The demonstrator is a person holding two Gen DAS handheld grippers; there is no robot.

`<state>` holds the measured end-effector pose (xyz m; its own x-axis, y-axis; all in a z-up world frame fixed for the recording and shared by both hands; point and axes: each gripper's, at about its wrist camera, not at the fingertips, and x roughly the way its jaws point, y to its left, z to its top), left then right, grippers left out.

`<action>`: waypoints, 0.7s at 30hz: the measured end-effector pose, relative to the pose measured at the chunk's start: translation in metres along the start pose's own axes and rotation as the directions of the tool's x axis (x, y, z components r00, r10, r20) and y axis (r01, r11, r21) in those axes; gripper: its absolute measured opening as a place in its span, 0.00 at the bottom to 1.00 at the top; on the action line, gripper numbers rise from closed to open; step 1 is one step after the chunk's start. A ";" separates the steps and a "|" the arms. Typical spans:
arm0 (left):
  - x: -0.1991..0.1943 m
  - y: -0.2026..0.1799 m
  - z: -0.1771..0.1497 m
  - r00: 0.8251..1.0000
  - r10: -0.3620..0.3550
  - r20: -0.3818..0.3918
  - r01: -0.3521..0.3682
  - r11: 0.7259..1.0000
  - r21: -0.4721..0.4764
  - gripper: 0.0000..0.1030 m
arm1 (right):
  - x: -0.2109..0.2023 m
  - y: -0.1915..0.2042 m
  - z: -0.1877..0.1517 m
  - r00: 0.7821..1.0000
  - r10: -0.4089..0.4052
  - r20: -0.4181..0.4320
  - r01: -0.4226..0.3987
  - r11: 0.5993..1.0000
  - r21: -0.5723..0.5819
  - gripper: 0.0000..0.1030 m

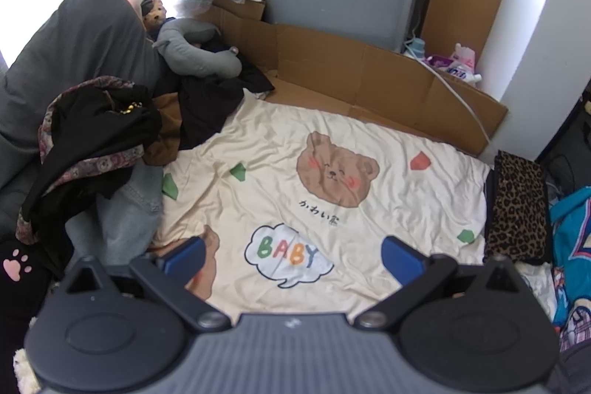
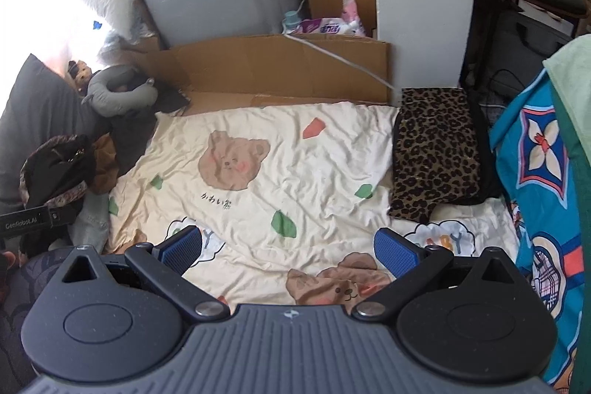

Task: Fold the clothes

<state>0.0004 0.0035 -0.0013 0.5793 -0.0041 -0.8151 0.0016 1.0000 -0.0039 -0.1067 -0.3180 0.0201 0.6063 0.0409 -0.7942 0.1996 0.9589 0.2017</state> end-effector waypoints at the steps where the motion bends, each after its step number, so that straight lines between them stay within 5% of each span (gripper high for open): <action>1: 0.000 0.001 0.000 1.000 -0.001 -0.001 0.001 1.000 -0.002 0.99 | -0.001 -0.002 -0.001 1.000 -0.003 0.002 0.003 1.000 0.002 0.99; 21: 0.000 0.009 0.001 0.999 -0.040 -0.023 0.039 0.999 -0.034 0.99 | -0.010 0.002 -0.002 1.000 -0.020 -0.011 0.019 0.999 -0.030 0.99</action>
<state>0.0011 0.0122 -0.0006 0.5596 -0.0444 -0.8276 -0.0034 0.9984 -0.0559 -0.1134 -0.3162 0.0272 0.5937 0.0251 -0.8043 0.1881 0.9675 0.1691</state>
